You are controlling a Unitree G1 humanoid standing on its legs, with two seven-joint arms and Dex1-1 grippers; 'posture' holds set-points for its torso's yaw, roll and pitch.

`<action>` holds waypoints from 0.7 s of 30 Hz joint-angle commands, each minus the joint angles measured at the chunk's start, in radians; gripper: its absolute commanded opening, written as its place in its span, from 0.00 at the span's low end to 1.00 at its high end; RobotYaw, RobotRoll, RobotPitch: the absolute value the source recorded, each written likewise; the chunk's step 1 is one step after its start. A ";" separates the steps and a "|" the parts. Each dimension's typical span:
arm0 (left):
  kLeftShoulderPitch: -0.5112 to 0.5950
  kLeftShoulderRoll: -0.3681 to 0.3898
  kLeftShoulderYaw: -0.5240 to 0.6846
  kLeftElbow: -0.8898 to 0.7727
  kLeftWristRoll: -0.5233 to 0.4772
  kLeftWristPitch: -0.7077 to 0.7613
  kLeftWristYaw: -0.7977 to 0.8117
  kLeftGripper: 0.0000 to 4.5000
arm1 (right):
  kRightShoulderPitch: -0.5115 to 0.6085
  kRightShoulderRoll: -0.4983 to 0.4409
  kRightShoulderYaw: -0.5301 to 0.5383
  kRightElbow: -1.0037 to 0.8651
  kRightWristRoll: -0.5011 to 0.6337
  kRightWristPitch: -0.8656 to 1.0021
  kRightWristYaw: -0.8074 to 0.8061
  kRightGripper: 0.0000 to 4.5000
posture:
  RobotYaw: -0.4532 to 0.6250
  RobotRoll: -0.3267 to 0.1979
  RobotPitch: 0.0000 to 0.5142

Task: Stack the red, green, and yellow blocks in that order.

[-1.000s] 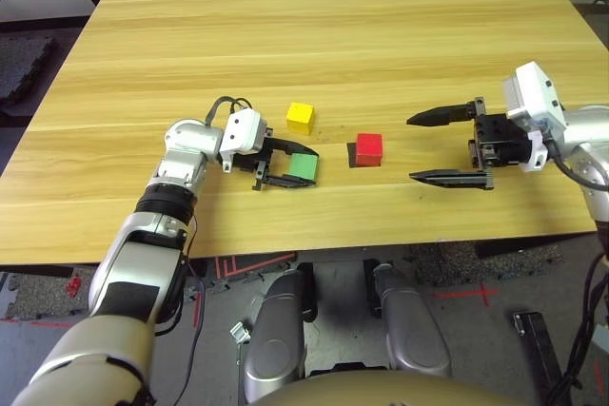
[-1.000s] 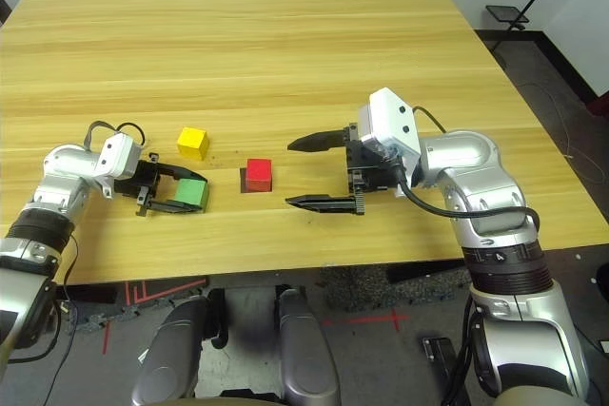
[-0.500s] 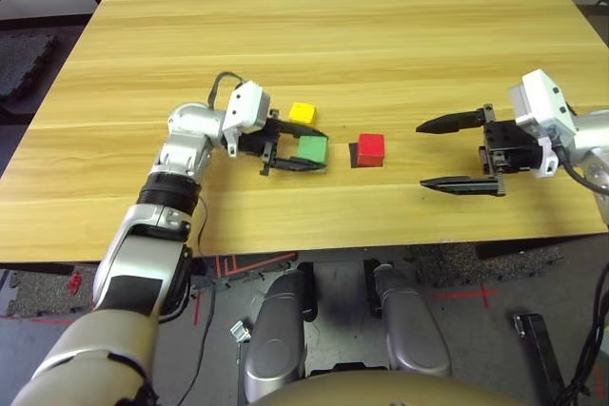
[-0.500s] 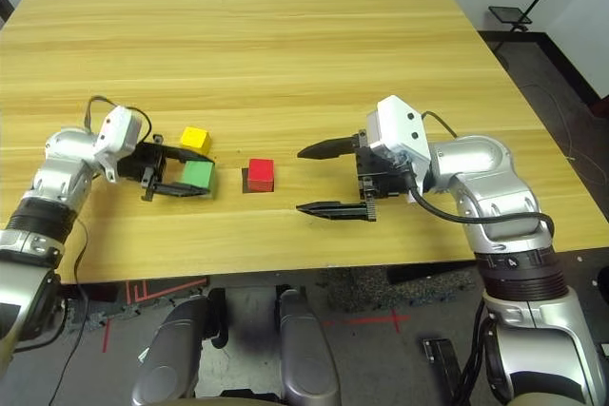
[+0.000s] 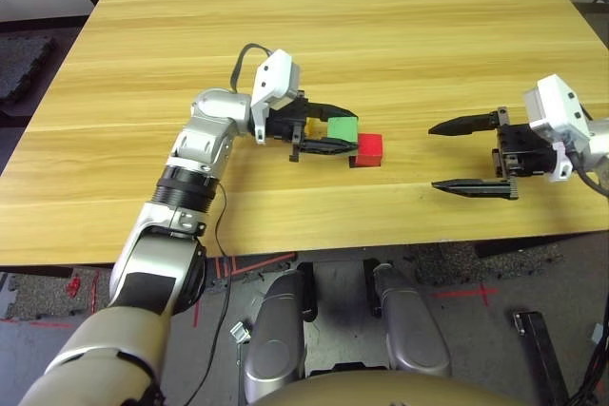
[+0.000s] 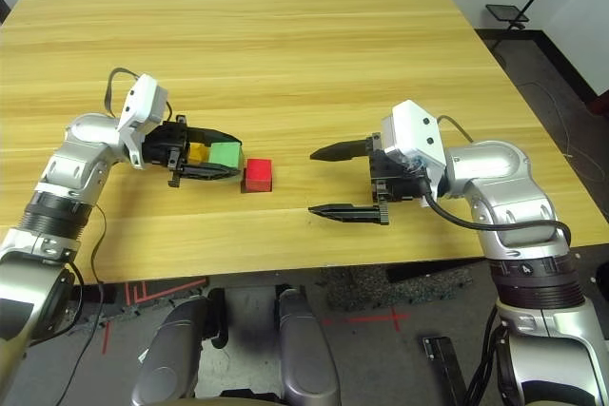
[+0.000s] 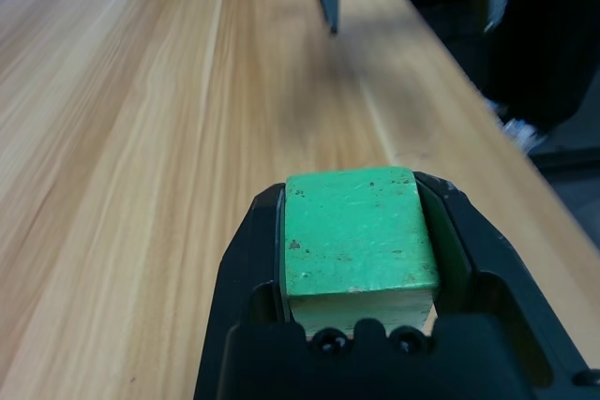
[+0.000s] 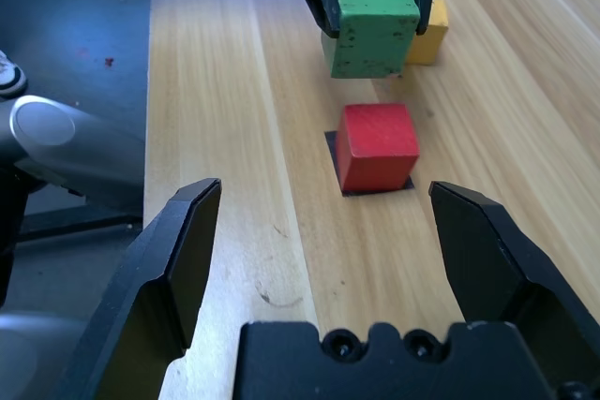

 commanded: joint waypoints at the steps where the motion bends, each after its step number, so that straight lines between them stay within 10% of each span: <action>1: -0.024 -0.032 -0.020 0.031 0.029 -0.008 0.023 0.47 | 0.000 -0.009 -0.010 0.019 0.006 -0.013 0.003 1.00 | 0.54 0.73 0.46; 21: -0.006 -0.120 -0.052 -0.034 0.049 0.053 0.080 0.47 | -0.021 0.014 0.013 0.028 -0.004 -0.009 -0.022 1.00 | 0.54 0.73 0.47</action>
